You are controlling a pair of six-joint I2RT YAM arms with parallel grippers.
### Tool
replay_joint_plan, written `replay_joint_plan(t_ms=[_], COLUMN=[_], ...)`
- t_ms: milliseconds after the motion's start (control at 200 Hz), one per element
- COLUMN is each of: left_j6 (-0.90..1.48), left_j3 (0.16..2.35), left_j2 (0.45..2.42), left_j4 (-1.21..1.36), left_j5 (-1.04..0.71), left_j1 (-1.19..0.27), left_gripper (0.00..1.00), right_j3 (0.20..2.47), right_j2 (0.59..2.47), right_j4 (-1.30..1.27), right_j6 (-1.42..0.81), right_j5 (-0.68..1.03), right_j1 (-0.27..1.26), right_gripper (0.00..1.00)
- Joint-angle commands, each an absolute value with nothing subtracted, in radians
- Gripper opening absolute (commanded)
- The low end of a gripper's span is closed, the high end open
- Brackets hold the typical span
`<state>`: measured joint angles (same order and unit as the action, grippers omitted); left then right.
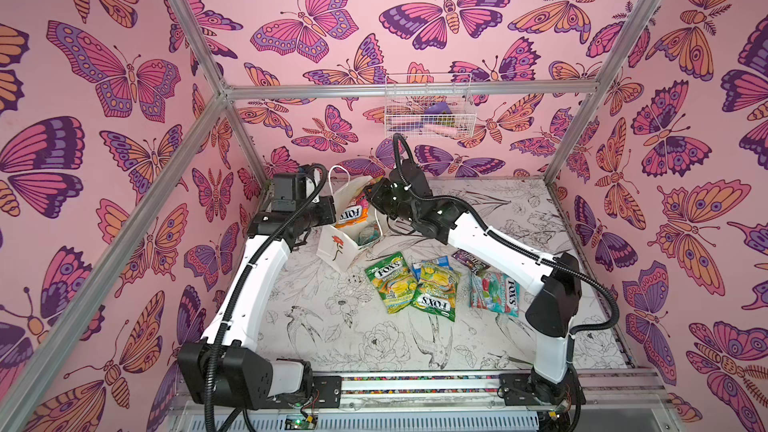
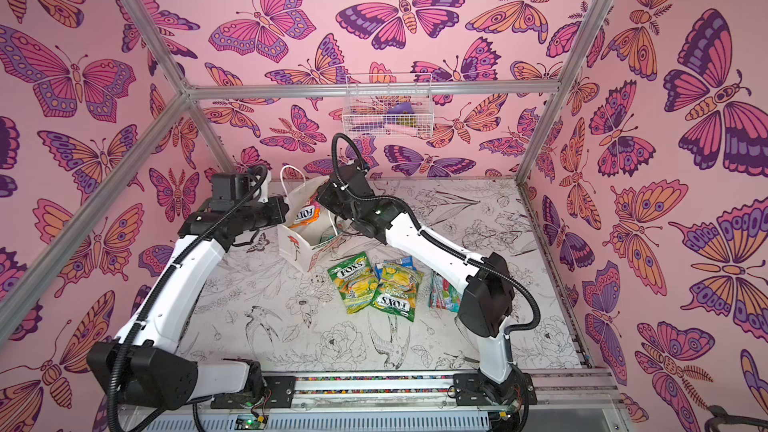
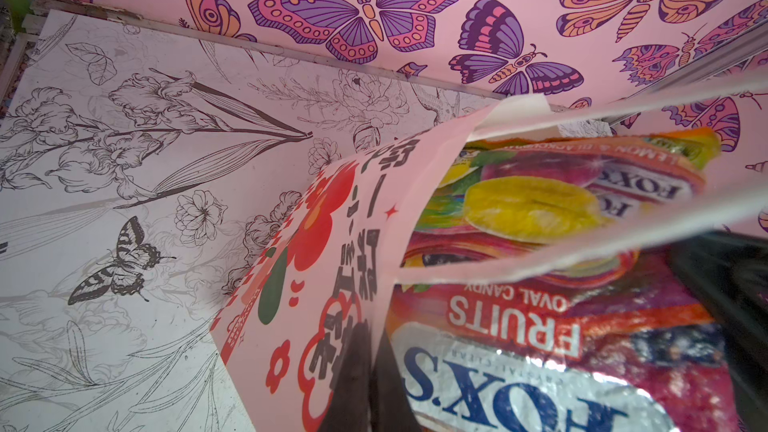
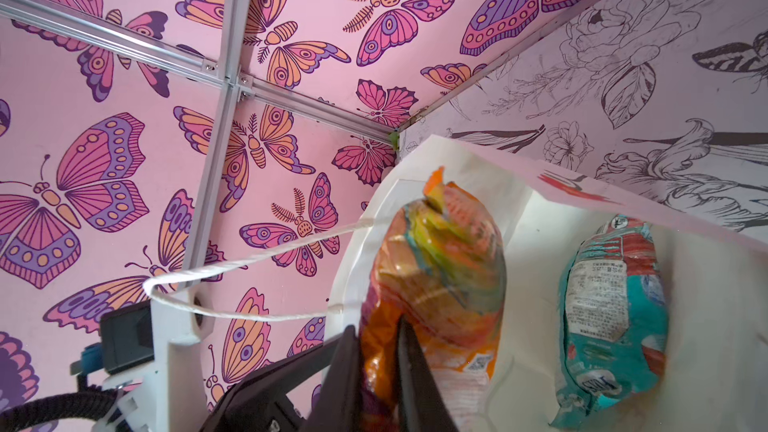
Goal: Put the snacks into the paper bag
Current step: 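Lower the orange bag into the paper bag and open the right gripper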
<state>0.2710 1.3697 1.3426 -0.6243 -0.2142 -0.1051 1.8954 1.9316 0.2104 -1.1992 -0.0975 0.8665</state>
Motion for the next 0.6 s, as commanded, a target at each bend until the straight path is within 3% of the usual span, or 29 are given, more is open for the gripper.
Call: replay_joint_plan(t_ms=[0, 571, 596], left_j6=[0.276, 0.278, 0.278], left_j3=[1.358, 1.359, 1.358], left_j2=[1.315, 1.316, 1.316], left_j4=[-0.592, -0.592, -0.592], left_j5=[-0.233, -0.231, -0.232], left_j1=[-0.109, -0.110, -0.110], left_gripper=[0.00, 0.00, 0.00], right_j3=[1.931, 1.924, 1.922], right_j2=[1.931, 1.937, 1.937], right_j4=[0.163, 0.143, 0.140], right_j6=[-1.238, -1.238, -1.237], right_j5=[-0.126, -0.131, -0.131], right_j1=[0.877, 0.879, 0.879], right_gripper=[0.00, 0.00, 0.04])
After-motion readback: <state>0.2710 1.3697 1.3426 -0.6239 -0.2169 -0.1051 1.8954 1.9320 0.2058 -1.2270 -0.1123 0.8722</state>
